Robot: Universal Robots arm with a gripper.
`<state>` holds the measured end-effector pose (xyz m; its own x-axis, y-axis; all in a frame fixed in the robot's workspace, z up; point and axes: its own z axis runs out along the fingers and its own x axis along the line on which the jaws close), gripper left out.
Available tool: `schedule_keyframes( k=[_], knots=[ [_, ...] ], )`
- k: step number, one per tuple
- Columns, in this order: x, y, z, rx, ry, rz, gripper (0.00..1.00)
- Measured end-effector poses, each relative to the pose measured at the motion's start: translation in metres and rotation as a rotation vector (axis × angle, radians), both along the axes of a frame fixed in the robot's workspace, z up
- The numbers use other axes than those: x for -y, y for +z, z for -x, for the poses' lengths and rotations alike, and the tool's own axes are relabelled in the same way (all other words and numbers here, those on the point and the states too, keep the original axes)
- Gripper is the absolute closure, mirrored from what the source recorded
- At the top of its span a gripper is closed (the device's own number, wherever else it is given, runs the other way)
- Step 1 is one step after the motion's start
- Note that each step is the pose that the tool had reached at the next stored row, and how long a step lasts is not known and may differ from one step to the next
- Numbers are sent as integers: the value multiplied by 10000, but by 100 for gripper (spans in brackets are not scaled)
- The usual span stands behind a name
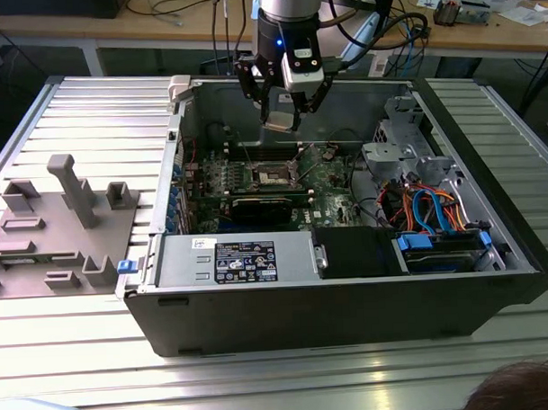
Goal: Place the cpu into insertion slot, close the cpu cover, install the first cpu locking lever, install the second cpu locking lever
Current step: 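Place the cpu into insertion slot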
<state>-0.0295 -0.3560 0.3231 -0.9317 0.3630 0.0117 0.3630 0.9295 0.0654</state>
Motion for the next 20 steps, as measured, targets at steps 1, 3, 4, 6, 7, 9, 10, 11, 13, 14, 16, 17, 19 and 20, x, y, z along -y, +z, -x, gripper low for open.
schedule_keyframes(
  k=[1,3,4,6,7,9,10,11,13,14,16,17,19,20],
  knots=[
    [0,0,0,0,-3,1,46],
    [0,0,0,1,-18,5,46],
    [0,0,0,1,-22,5,46],
    [0,0,0,1,-32,7,46],
    [0,0,0,0,-35,8,46],
    [0,0,0,0,-45,11,46],
    [0,-1,0,1,-51,12,46],
    [0,-1,0,1,-55,14,46],
    [0,-1,0,0,-107,33,46],
    [0,-1,0,0,-109,34,46],
    [0,-1,0,0,-117,38,46],
    [0,-1,0,1,-123,40,46],
    [0,-1,0,0,-139,47,46],
    [0,-1,0,0,-153,52,46]
  ],
)
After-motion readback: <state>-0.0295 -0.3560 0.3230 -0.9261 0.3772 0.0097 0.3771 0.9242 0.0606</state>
